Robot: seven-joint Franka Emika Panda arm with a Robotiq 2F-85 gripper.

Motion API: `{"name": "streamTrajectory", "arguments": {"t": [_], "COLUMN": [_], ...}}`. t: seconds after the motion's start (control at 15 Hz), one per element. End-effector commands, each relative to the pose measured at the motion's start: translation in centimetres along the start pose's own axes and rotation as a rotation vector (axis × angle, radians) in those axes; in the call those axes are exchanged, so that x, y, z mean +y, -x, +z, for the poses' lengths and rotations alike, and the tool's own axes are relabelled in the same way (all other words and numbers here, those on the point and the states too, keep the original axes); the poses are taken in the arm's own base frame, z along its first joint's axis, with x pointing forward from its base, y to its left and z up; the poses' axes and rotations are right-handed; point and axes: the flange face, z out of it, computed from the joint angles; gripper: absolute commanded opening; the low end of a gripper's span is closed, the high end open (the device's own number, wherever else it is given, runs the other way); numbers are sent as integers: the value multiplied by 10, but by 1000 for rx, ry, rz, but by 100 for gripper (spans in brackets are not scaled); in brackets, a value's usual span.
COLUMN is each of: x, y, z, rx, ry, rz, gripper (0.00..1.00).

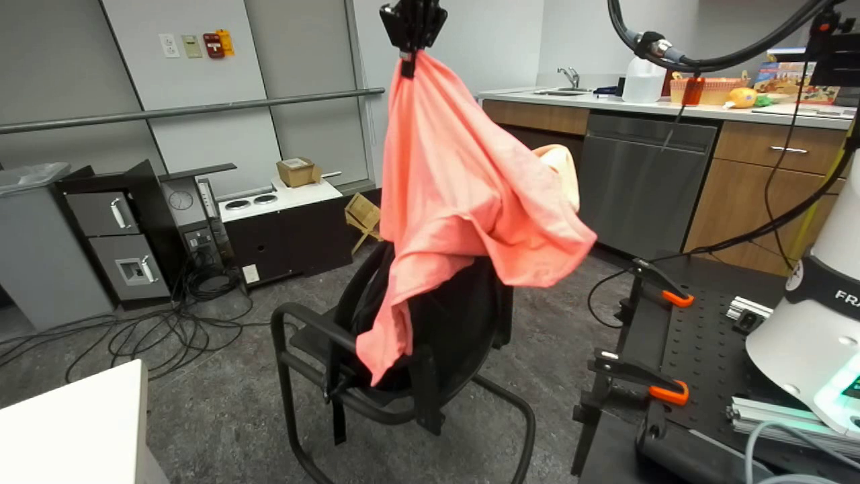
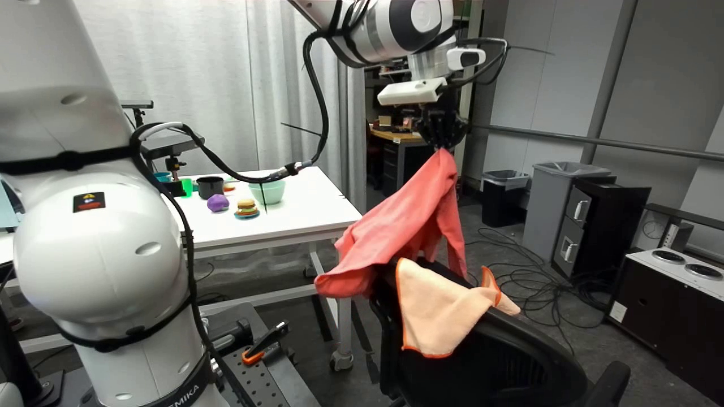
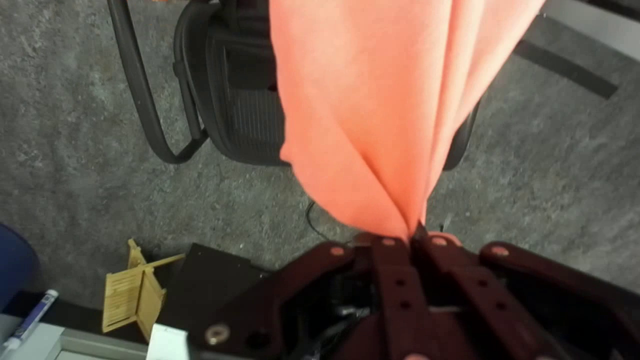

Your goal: Put the shirt and towel on the seat of the chair respectively

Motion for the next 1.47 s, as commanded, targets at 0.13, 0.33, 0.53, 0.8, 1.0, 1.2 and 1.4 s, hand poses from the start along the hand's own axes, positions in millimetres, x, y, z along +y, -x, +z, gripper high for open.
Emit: {"name": "streamTrajectory", "arguments": {"t": [0.13,0.33,0.53,0.8,1.0,1.2,1.4], "x": [27,44,63,77,83,97,97], "y": [-54,-76,-96,-119,-131,-141,-139], "z": [-58,-75,-91,-102,-106,-105,-84], "rx": [217,325,435,589,712,813,775], "ry": [-1,3,13,44,90,183,262], "rz": [211,326,440,561,614,635,602], "gripper": [1,1,1,1,1,1,37]}}
